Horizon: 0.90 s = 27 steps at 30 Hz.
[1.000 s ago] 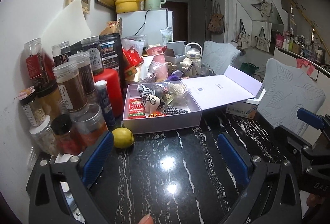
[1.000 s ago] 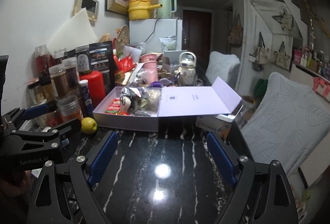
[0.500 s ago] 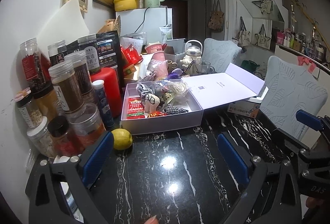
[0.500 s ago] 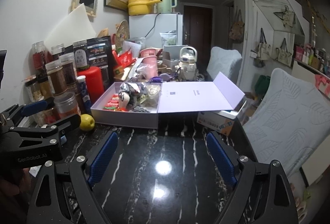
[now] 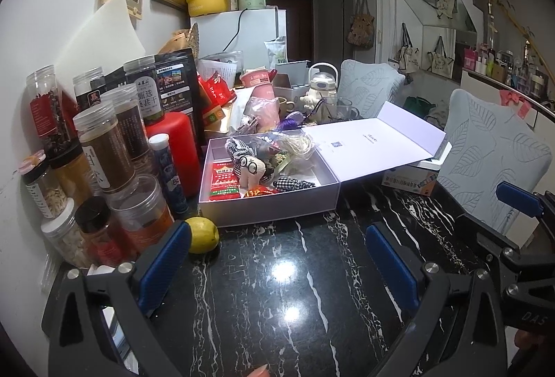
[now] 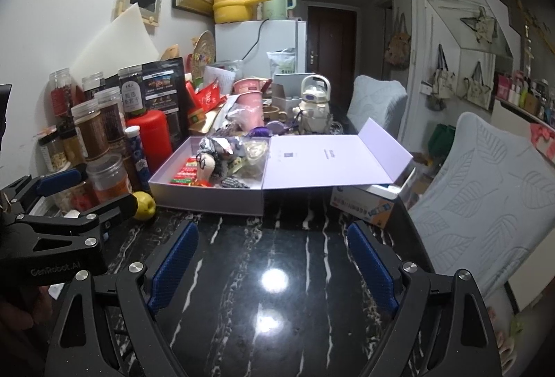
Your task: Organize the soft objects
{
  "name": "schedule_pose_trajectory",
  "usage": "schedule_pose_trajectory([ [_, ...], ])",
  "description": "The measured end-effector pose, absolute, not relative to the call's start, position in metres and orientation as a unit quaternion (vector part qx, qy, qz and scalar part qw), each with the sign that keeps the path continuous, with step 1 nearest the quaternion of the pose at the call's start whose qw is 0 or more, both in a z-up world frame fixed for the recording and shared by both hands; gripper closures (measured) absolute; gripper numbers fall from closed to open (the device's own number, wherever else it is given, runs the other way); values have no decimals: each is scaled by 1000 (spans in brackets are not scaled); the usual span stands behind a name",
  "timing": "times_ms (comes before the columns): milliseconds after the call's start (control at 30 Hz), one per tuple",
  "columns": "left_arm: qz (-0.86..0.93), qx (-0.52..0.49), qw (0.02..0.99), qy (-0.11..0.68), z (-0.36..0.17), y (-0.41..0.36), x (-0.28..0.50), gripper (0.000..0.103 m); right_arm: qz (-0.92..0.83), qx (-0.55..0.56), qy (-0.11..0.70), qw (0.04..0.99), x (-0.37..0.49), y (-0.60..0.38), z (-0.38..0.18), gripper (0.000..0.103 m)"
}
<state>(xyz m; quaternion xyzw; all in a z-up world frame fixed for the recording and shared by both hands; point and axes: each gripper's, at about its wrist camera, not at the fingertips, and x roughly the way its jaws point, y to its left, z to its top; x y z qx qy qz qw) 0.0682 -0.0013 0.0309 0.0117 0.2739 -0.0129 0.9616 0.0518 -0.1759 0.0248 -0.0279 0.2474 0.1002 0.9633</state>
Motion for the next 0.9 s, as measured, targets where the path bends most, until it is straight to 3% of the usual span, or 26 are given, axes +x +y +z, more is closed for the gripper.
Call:
schedule_pose_trajectory([
  [900, -16, 20, 959, 281, 32, -6, 66, 1, 92, -29, 247, 964, 48, -181, 20, 14],
])
